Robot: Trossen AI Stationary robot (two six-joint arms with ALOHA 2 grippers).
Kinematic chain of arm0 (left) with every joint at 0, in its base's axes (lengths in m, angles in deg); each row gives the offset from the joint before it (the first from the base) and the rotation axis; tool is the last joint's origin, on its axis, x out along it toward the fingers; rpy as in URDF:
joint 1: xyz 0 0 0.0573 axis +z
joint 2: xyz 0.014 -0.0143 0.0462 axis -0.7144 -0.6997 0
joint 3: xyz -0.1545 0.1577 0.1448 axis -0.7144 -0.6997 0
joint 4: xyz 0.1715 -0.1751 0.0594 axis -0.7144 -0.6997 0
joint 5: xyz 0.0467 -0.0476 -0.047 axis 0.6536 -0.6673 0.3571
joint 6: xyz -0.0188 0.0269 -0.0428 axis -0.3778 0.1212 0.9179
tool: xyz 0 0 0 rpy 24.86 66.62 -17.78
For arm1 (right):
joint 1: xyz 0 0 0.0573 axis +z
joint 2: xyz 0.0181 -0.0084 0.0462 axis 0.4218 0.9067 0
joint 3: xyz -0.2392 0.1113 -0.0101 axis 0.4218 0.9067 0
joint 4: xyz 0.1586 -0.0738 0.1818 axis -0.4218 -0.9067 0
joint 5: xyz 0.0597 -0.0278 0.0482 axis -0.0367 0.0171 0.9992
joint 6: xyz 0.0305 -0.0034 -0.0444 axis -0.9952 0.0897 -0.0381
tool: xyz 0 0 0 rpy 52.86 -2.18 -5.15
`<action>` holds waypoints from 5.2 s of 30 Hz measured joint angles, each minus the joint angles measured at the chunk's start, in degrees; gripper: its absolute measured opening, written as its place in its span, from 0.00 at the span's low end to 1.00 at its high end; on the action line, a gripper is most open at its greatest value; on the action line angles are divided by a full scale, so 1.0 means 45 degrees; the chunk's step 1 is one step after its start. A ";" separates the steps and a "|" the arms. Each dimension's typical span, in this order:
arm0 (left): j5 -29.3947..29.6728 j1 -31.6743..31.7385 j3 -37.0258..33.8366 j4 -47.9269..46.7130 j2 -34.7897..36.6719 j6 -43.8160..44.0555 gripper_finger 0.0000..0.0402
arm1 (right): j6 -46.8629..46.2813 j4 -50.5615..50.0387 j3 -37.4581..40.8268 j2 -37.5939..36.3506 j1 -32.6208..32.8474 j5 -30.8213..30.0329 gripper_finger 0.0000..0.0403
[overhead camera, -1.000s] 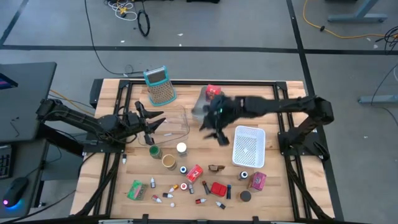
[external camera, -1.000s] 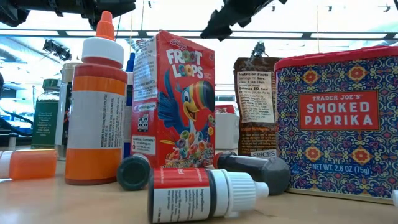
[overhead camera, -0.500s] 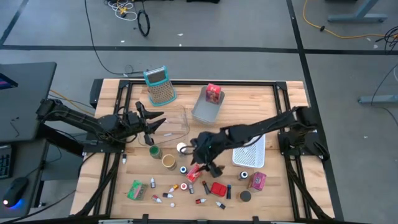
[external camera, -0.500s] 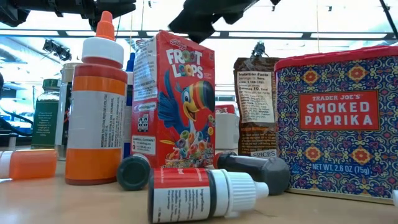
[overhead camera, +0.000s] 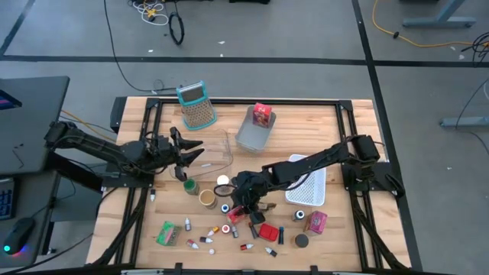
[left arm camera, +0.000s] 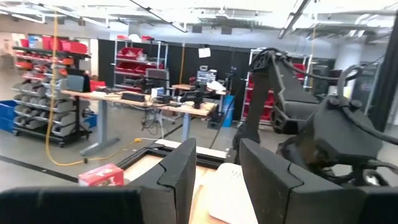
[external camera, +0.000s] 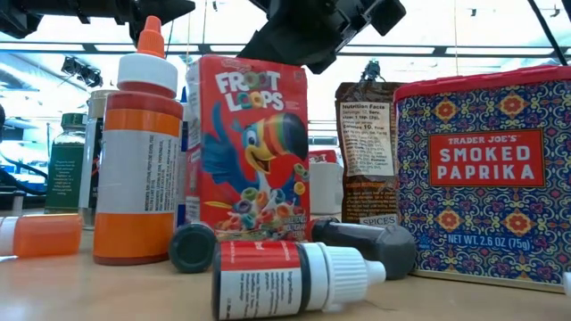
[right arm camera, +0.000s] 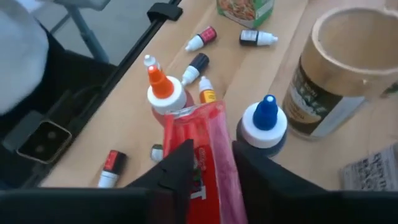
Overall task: Pick & Place Kitchen Items
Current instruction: Put the red cereal box into the gray bin, then put the purple cereal box into the gray bin
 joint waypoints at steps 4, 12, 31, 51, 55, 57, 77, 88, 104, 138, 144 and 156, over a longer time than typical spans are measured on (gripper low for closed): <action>-0.0036 0.0001 0.0000 -0.0006 -0.0001 0.0028 0.33 | -0.0507 -0.0059 0.0006 -0.0039 -0.0015 0.0130 0.08; -0.0036 0.0000 0.0000 -0.0076 -0.0004 0.0033 0.33 | -0.1160 -0.0200 0.0044 -0.0676 -0.0123 0.0094 0.04; 0.0044 0.0003 -0.0005 -0.0119 -0.0003 0.0023 0.33 | 0.0394 -0.4366 0.0019 -0.5997 -0.3392 -0.4333 0.02; 0.0096 0.0000 -0.0015 -0.0110 -0.0005 -0.0361 0.33 | 0.1684 -0.0149 0.3437 -0.5187 -0.8970 0.0109 0.02; 0.0090 0.0000 -0.0015 -0.0097 -0.0005 -0.0366 0.33 | 0.1918 0.0660 0.4211 -0.5192 -0.9314 0.0107 0.02; 0.0103 0.0000 -0.0015 -0.0092 -0.0001 -0.0366 0.33 | 0.1974 0.0467 0.4485 -0.5190 -0.9475 0.0078 0.02; 0.0124 0.0000 -0.0015 -0.0083 -0.0005 -0.0364 0.33 | 0.1205 0.1626 0.5377 -0.4303 -0.9933 -0.0947 0.20; 0.0124 0.0000 -0.0015 -0.0084 -0.0005 -0.0362 0.33 | 0.1453 0.1654 0.5370 -0.5094 -0.9933 -0.1432 0.30; 0.0361 0.0000 -0.0010 -0.0424 -0.0005 -0.0046 0.33 | 0.1544 -0.1261 0.5294 -0.9242 -0.8130 -0.0224 0.31; 0.0357 0.0000 -0.0005 -0.0772 0.0000 0.3032 0.33 | -0.0465 -0.8212 0.5285 -1.0519 0.1694 0.3315 0.41; 0.0362 0.0000 -0.0005 -0.0767 -0.0005 0.3434 0.33 | 0.0300 -0.7755 0.5285 -0.9130 0.2803 0.2261 0.41; 0.0687 0.0001 -0.0005 -0.0763 -0.0004 0.3428 0.33 | 0.1629 -0.7526 0.5250 -0.6438 0.3016 0.2135 0.41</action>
